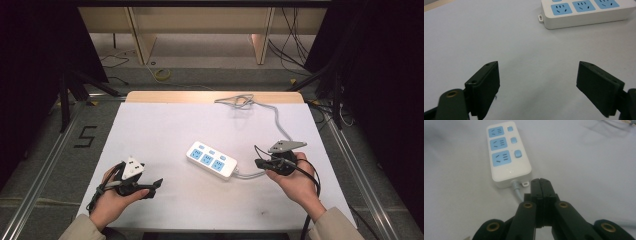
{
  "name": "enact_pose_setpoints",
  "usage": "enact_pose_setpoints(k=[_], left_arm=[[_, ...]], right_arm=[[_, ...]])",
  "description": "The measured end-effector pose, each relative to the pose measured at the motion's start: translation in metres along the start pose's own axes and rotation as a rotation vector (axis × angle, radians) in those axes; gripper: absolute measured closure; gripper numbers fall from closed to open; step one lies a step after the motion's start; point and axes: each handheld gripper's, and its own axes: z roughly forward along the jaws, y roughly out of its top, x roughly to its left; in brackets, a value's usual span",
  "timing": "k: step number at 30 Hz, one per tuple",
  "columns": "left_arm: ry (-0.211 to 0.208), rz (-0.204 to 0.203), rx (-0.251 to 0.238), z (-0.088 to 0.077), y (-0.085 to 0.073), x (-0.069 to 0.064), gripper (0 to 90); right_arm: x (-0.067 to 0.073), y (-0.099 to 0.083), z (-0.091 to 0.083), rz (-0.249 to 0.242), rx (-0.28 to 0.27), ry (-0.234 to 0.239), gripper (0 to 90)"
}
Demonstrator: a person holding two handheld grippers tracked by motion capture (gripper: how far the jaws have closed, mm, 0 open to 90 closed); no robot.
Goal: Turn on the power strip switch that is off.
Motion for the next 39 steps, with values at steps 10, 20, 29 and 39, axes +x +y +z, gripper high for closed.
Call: enact_pose_setpoints(k=[10,20,29,39], left_arm=[[-0.001,-0.001,-0.003,0.000,0.000,0.000,18.4],[-0.001,-0.001,-0.003,0.000,0.000,0.000,18.3],[0.001,-0.002,-0.008,0.000,0.000,0.000,18.3],[0.001,-0.002,-0.007,0.000,0.000,0.000,18.3]], right_arm=[[0.002,0.007,0.005,-0.009,-0.005,0.007,90.0],[0.005,0.014,0.011,-0.016,-0.001,0.015,90.0],[0.007,0.020,0.017,-0.025,0.004,0.021,90.0],[0.009,0.026,0.024,-0.024,0.012,0.034,90.0]])
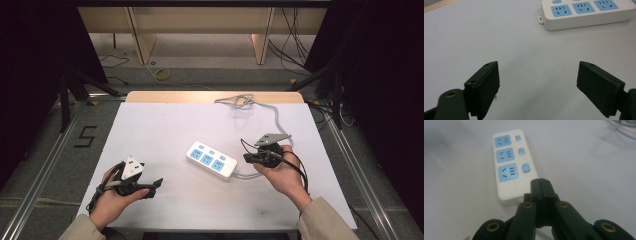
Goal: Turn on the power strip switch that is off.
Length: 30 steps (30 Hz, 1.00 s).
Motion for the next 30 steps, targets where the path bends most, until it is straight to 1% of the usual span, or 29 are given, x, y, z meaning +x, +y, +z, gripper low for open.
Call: enact_pose_setpoints(k=[20,27,30], left_arm=[[-0.003,0.002,-0.002,0.000,0.000,0.000,18.2],[-0.004,0.001,-0.004,0.000,0.000,-0.001,18.2],[-0.005,0.003,-0.004,0.000,0.000,-0.001,18.2]], right_arm=[[0.004,0.011,0.014,-0.019,0.026,0.023,90.0],[0.005,0.015,0.022,-0.028,0.037,0.032,90.0],[0.006,0.018,0.026,-0.027,0.050,0.040,90.0]])
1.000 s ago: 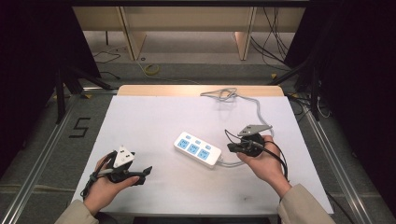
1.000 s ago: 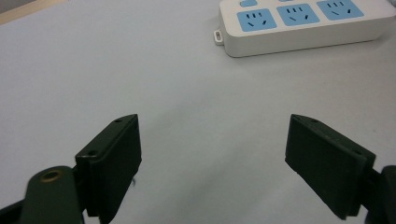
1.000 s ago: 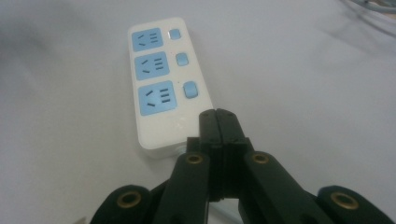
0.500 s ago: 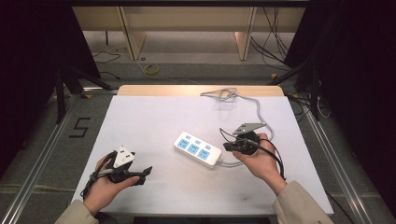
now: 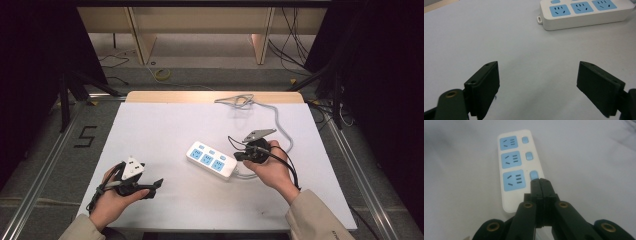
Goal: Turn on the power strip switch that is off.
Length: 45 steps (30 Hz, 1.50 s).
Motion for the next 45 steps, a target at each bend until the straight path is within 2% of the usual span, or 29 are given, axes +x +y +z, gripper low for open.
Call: enact_pose_setpoints(k=[19,45], left_arm=[[-0.001,0.000,0.001,0.000,0.000,0.000,18.2],[-0.005,-0.002,0.001,0.001,0.000,0.000,18.1]], right_arm=[[0.001,0.011,0.011,-0.008,0.011,0.008,90.0],[0.004,0.022,0.033,-0.029,0.065,0.015,90.0]])
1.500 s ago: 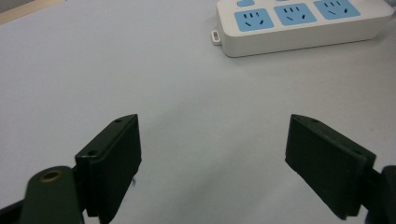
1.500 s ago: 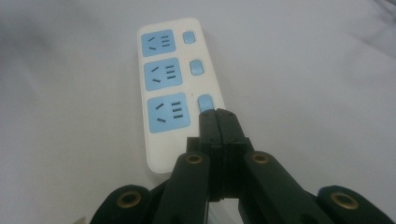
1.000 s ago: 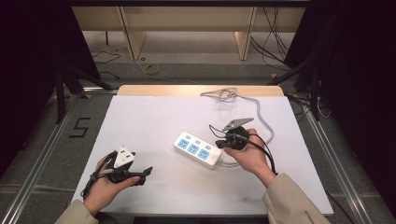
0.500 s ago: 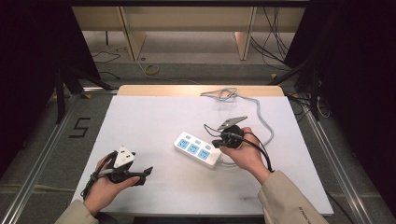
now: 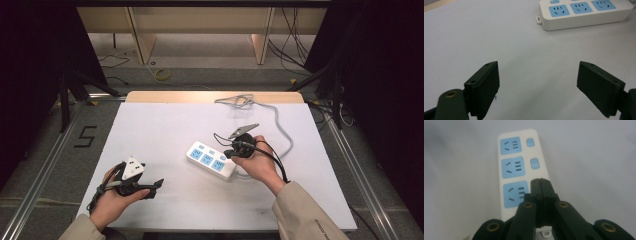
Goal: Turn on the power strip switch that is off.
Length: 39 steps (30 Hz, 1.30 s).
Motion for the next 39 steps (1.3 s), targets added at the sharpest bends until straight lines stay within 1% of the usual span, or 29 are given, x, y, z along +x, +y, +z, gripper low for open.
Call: enact_pose_setpoints(k=[3,9,16,17,21,23,24,28,32,35,39], left_arm=[[0.000,0.000,0.000,0.000,0.000,0.000,18.1],[-0.001,0.000,-0.001,0.000,0.000,0.000,18.1],[-0.002,0.000,-0.002,0.000,0.000,0.000,18.1],[-0.002,0.000,-0.001,0.000,0.000,0.000,18.1],[-0.003,0.000,-0.002,0.000,0.000,0.000,18.1],[-0.003,-0.001,-0.003,0.000,0.000,0.000,18.0],[-0.003,-0.001,-0.003,0.000,0.000,0.000,18.0],[-0.003,0.000,-0.003,0.000,0.000,0.000,18.1],[-0.004,0.000,-0.002,0.000,0.000,0.000,18.1],[-0.004,0.000,-0.002,0.000,0.000,0.000,18.0],[-0.004,0.001,-0.001,0.000,0.000,0.000,18.0]], right_arm=[[0.000,0.002,0.006,-0.012,0.013,0.004,90.0],[0.001,0.005,0.009,-0.011,0.027,0.006,90.0],[-0.001,0.009,0.015,-0.022,0.045,0.001,90.0],[-0.001,0.009,0.015,-0.013,0.054,-0.001,90.0],[-0.002,0.011,0.019,-0.022,0.064,-0.003,90.0],[-0.003,0.011,0.021,-0.012,0.076,-0.004,90.0],[-0.004,0.010,0.023,-0.018,0.080,-0.004,90.0],[-0.006,0.010,0.025,-0.018,0.081,-0.004,90.0],[-0.007,0.011,0.026,-0.006,0.090,-0.007,90.0],[-0.007,0.012,0.027,-0.012,0.092,-0.005,90.0],[-0.006,0.014,0.028,-0.013,0.109,-0.004,90.0]])
